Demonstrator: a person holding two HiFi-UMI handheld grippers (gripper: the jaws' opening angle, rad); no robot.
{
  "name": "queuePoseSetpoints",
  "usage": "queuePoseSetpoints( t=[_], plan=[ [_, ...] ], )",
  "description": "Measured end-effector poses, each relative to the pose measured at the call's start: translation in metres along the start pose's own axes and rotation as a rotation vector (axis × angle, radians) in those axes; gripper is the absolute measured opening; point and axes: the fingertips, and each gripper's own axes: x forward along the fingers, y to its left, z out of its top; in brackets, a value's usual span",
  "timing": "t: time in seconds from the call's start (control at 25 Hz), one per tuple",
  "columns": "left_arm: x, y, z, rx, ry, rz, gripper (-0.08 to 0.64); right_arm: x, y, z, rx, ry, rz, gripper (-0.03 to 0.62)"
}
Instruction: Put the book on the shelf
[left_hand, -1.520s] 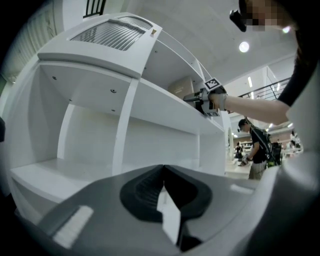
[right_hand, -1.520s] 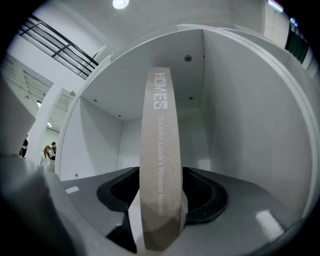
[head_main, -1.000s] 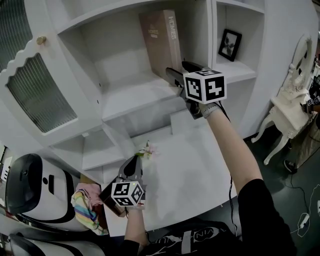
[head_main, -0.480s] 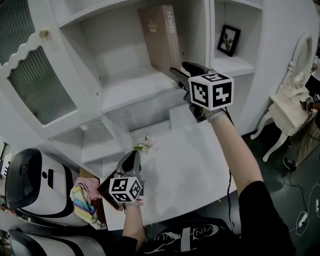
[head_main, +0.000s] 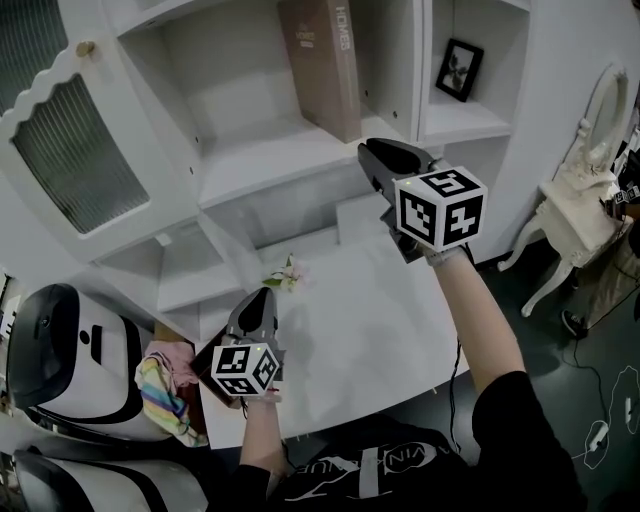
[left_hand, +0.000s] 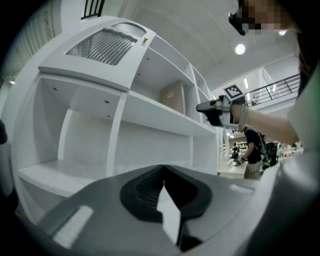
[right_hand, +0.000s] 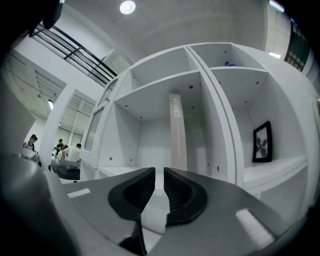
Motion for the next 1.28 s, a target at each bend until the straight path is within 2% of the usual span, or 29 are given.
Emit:
queuePoseSetpoints(
  t=[0.36, 0.92, 1.28],
  plan=[
    [-0.005, 0.002, 0.002, -0.004, -0.016, 0.018, 0.0, -0.03, 0.009, -0.055, 0.045, 0.036, 0.031, 0.011],
    [-0.016, 0.014, 0.004, -0.005, -0.037, 0.086, 0.0, -0.056, 0.026, -0.117, 0.027, 0.049, 0.089, 0.006],
    [-0.022, 0.024, 0.004, -0.003, -0.059, 0.128, 0.0, -0.062, 0.045, -0.151, 0.079, 0.046, 0.116, 0.006]
  ],
)
